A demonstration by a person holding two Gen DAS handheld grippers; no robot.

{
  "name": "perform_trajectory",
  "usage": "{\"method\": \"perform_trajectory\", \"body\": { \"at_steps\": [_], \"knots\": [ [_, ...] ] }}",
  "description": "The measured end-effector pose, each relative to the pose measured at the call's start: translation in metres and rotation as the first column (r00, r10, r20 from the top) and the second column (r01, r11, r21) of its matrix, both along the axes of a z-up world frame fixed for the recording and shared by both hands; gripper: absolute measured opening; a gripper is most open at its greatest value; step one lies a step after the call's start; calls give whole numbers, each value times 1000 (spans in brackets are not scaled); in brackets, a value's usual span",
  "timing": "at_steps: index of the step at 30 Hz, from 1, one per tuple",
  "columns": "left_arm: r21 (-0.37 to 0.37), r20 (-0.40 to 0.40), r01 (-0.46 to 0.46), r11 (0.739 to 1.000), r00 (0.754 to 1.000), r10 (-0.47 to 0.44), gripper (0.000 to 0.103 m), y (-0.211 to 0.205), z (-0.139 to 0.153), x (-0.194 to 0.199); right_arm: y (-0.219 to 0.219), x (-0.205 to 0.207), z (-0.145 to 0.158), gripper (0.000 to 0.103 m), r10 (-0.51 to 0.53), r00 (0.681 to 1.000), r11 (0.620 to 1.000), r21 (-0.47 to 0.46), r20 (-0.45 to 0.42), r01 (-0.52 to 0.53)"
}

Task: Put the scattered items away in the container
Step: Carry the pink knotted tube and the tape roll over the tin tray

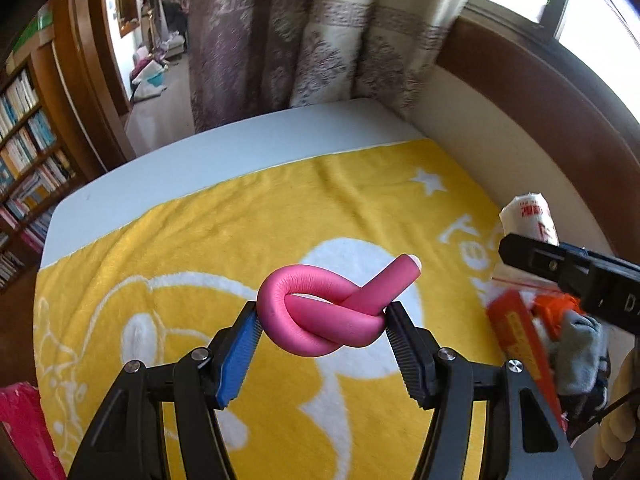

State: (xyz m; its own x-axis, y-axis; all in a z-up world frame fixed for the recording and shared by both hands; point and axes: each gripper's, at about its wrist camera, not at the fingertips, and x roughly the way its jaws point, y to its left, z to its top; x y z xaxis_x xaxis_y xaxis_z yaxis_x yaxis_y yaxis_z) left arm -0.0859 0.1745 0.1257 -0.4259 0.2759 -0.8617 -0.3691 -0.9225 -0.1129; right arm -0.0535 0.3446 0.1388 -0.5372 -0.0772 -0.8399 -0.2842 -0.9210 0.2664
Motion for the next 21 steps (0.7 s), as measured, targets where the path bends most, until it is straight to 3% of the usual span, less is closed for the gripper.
{"method": "perform_trajectory", "body": {
  "at_steps": [13, 21],
  "knots": [
    [-28, -69, 97, 995, 993, -98, 65, 63, 38, 77, 40, 103, 19, 46, -75, 996, 997, -12, -46, 75],
    [-37, -94, 165, 986, 981, -167, 65, 103, 47, 107, 73, 158, 23, 46, -140, 988, 990, -15, -64, 139]
  ]
}}
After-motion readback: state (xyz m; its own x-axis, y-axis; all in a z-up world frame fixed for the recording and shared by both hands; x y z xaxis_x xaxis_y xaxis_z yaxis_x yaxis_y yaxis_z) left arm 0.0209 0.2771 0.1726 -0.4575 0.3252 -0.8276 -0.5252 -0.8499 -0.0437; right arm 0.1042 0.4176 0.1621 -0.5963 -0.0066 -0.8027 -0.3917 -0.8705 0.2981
